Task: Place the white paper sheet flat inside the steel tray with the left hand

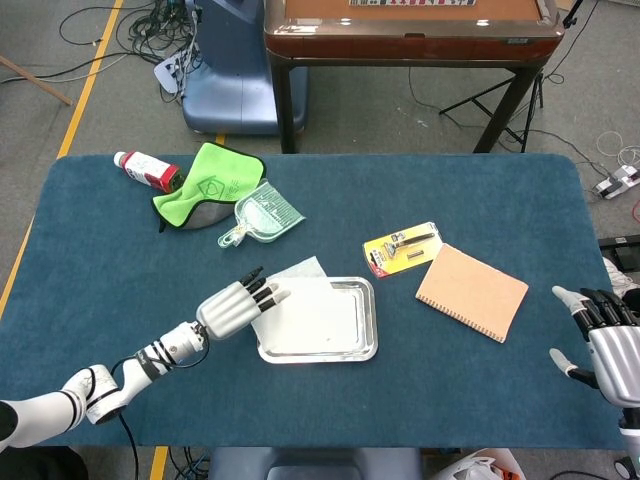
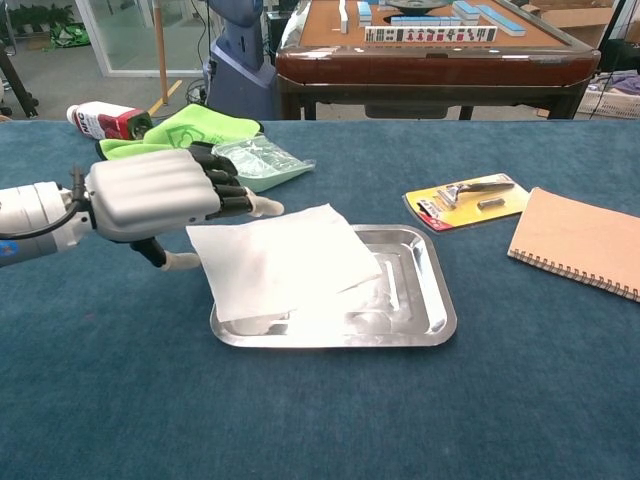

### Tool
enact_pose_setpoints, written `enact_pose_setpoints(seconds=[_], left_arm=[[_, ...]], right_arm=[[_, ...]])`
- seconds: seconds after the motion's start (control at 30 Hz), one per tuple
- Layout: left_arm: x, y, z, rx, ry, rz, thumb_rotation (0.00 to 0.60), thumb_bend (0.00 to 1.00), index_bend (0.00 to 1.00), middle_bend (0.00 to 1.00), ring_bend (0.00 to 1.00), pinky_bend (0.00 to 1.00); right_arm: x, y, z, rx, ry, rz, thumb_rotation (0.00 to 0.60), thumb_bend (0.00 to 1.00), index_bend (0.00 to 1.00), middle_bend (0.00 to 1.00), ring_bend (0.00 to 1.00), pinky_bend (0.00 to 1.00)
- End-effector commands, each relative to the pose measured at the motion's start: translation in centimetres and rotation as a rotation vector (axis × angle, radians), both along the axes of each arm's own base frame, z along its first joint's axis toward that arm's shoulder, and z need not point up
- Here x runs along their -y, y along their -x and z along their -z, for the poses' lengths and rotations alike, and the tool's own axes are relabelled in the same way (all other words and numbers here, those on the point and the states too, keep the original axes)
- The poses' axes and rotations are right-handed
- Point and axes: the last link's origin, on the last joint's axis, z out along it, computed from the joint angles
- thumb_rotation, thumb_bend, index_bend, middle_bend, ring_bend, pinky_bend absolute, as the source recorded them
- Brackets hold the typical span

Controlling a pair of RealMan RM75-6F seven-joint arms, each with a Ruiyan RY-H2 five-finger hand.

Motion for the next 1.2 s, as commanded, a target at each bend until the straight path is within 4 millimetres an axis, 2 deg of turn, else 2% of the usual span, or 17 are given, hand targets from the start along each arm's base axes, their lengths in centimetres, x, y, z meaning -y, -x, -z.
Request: enact_pose_setpoints(seconds=[0.03,0.23,0.3,0.37,0.47,0.53,0.63,0.67,0.7,0.8,0.83,0.97,1.2], left_arm=[[0.0,0.5,-1.5,-0.048,-0.048,-0.098,0.6,0.26,0.0,0.21,0.22,0.13],[-0.1,0.5,-3.0,-0.065,-0.139,-0.165,0.6,0.25,0.0,0.23,0.24,0.13],[-0.1,0.0,-3.5,-0.018,-0.159,-0.188,0.6,0.25,0.0,0.3,0.3,0.14],[-0.1,-0.2,-3.8,0.025,-0.16,-0.212,0.6,0.25,0.01,0.39,0.39,0.2],[-0.3,-1.0,-4.4,0.143,-0.106,-0.274,0.6,0.25,0.07,0.54,0.52,0.41],[-0.5,-1.5,-4.6,0.201,-0.063,-0.303,0.6,0.25,0.1,0.64,0.62,0.62],[-0.7,-2.4,-4.3,0.285,0.037,-0.358,0.589,0.25,0.15,0.84,0.86,0.92],[-0.8,-2.7,-4.1,0.301,0.076,-0.384,0.567,0.25,0.16,0.89,0.9,0.95],[-1.0,-2.9,-3.8,0.305,0.11,-0.407,0.486,0.27,0.16,0.95,0.96,0.99],[-1.1,-3.4,-3.1,0.285,0.174,-0.452,0.284,0.31,0.17,1.0,1.0,1.0],[-1.2,-3.7,-2.8,0.273,0.193,-0.466,0.248,0.32,0.17,1.0,1.0,1.0],[-1.3,-4.4,-1.7,0.236,0.251,-0.513,0.153,0.33,0.17,1.0,1.0,1.0],[-1.8,-5.4,-0.3,0.196,0.303,-0.574,0.096,0.33,0.16,1.0,1.0,1.0]], right_arm=[[0.0,0.0,0.0,0.001,-0.001,-0.001,0.6,0.19,0.17,0.24,0.14,0.17],[0.2,0.1,0.1,0.004,-0.003,-0.005,0.6,0.19,0.17,0.24,0.14,0.17],[0.2,0.1,0.0,0.005,-0.001,-0.006,0.6,0.19,0.17,0.24,0.14,0.17],[0.2,0.1,0.1,0.005,-0.002,-0.005,0.6,0.19,0.17,0.24,0.14,0.17],[0.2,0.1,0.1,0.006,-0.004,-0.005,0.6,0.19,0.17,0.24,0.14,0.17],[0.2,0.0,0.1,0.006,-0.004,-0.006,0.6,0.19,0.17,0.24,0.14,0.17],[0.3,0.0,0.2,0.005,-0.008,-0.009,0.6,0.19,0.17,0.24,0.14,0.17],[0.3,-0.1,0.2,0.004,-0.009,-0.01,0.6,0.19,0.17,0.24,0.14,0.17],[0.3,-0.1,0.3,0.004,-0.009,-0.01,0.6,0.19,0.17,0.24,0.14,0.17],[0.3,-0.1,0.3,0.003,-0.009,-0.008,0.6,0.19,0.17,0.24,0.14,0.17],[0.3,-0.1,0.3,0.002,-0.009,-0.007,0.6,0.19,0.17,0.24,0.14,0.17],[0.3,-0.1,0.2,0.001,-0.007,-0.004,0.6,0.19,0.17,0.24,0.14,0.17],[0.3,0.0,0.3,0.003,-0.007,0.001,0.6,0.19,0.17,0.24,0.14,0.17]])
